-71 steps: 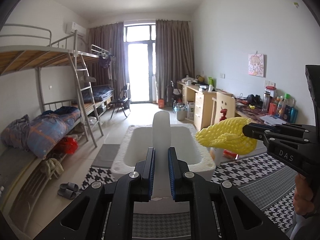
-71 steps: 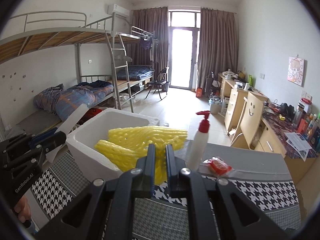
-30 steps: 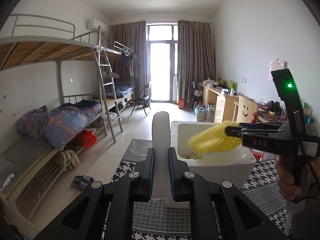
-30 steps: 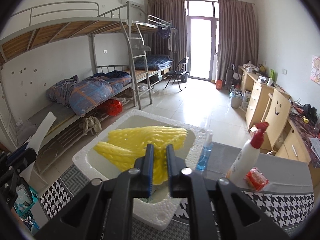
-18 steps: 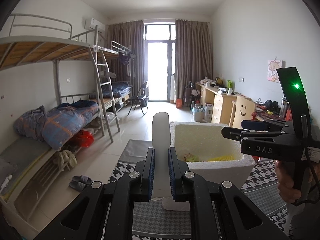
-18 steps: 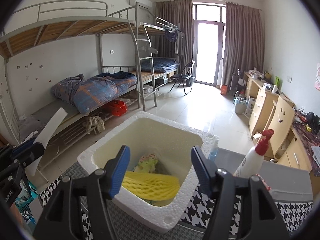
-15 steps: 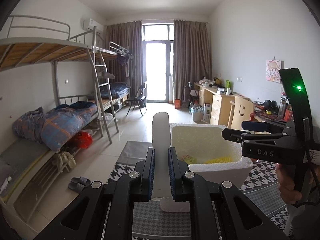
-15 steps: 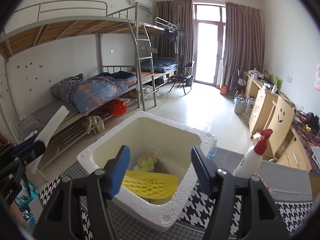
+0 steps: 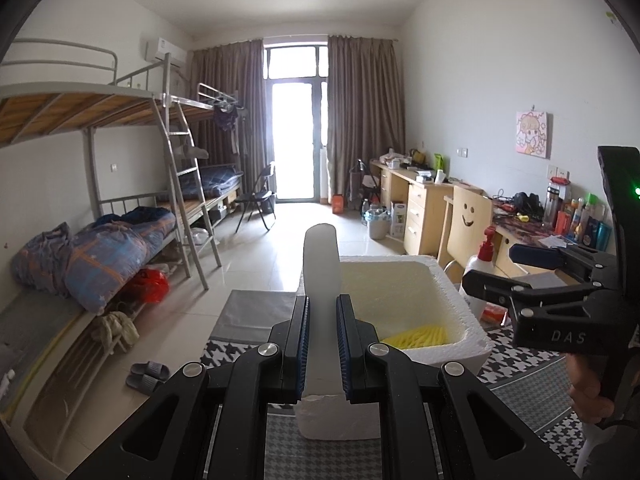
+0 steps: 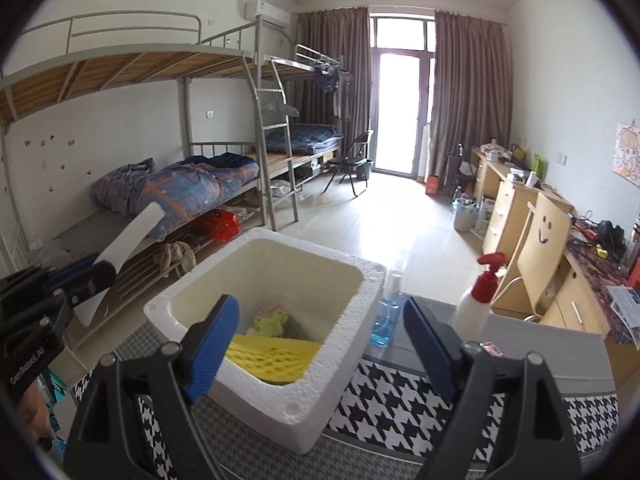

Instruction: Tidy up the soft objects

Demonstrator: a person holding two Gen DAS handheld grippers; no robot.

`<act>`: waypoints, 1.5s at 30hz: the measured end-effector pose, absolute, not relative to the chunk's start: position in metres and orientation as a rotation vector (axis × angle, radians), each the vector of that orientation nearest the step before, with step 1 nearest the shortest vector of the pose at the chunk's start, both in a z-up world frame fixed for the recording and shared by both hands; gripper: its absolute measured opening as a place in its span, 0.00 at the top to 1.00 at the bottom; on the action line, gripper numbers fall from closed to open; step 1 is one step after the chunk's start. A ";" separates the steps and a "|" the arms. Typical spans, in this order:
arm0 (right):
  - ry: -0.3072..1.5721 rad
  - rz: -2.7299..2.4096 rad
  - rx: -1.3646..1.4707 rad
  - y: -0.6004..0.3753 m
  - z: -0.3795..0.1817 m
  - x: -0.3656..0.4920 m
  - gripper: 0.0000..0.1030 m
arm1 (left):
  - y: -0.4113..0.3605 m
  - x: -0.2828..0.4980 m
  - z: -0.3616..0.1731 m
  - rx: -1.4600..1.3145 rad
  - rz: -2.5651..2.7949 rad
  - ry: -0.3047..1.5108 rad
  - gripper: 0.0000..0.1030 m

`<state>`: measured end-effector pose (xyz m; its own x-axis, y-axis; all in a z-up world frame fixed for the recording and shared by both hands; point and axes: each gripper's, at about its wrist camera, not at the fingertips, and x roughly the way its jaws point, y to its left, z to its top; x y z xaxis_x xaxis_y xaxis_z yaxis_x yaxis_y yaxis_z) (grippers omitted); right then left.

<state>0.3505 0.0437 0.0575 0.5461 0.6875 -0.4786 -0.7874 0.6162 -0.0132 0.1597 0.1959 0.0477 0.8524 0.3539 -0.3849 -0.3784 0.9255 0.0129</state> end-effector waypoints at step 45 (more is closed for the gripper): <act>0.448 0.705 -0.143 -0.054 0.047 0.351 0.15 | 0.198 0.242 0.033 -0.117 0.283 0.543 0.18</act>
<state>0.3514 -0.0544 0.0469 0.6717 0.5933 -0.4436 -0.6534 0.7566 0.0225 0.2420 0.1984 0.0334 0.8187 0.2345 -0.5242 -0.2959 0.9546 -0.0352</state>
